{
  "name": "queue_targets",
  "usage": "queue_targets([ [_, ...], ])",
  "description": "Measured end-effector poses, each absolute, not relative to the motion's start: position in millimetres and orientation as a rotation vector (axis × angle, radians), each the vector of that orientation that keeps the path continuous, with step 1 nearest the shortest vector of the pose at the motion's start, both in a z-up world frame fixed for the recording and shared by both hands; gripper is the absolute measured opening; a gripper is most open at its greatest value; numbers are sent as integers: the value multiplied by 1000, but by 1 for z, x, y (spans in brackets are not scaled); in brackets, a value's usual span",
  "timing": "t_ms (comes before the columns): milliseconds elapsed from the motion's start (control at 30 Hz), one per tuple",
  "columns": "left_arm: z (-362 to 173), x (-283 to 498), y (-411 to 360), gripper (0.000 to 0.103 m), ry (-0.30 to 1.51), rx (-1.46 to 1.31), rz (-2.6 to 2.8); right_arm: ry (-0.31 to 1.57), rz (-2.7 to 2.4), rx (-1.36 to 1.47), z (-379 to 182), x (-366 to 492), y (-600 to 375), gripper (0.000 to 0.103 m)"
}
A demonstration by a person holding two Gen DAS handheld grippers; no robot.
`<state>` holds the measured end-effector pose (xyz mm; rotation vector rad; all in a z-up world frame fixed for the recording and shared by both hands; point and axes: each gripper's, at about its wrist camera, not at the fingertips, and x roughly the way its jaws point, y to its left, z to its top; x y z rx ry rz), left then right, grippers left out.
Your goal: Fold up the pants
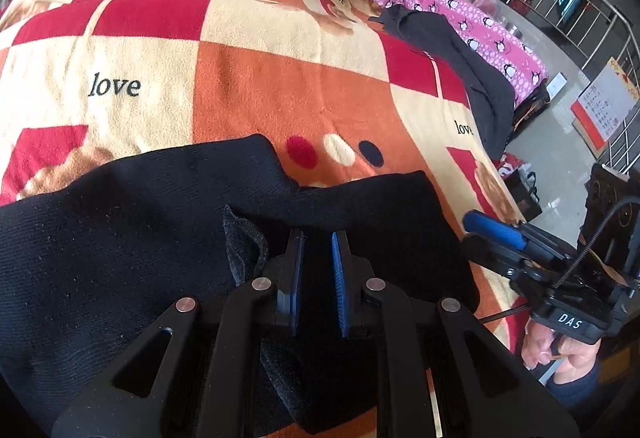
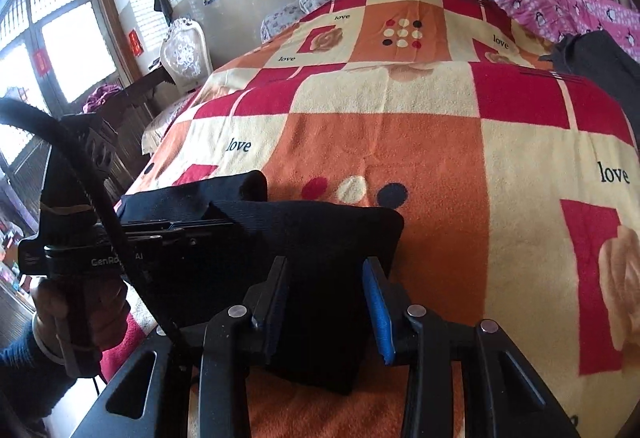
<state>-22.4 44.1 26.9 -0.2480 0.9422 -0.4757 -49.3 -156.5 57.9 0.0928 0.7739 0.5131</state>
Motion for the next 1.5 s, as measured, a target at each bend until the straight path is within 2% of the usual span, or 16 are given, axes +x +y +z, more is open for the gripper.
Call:
queue_targets([
  [167,39,-36,49,12,912,-210,-435,745,503,103,69,-70,-173,39],
  [267,44,-46,54,12,897,-205,-427,728,496,113,77,-80,-183,51],
  [500,44,-59,71,12,896,-259,-405,749,458,70,86,-101,-204,52],
  [767,40,-68,71,12,909,-290,-399,825,509,75,44,-108,-177,53],
  [1133,42,-71,66,12,904,-266,-394,799,590,-45,48,-128,-136,52],
  [1300,45,-75,80,12,892,-311,-395,723,546,-42,54,-127,-139,53],
  [1333,44,-73,83,24,900,-327,-395,727,559,-19,55,-124,-140,53],
  [1367,43,-70,86,46,908,-350,-401,731,563,-9,56,-121,-140,53],
  [1433,37,-63,94,70,916,-437,-403,739,561,-2,56,-116,-139,53],
  [1500,32,-55,99,70,927,-524,-418,742,560,5,57,-111,-138,53],
])
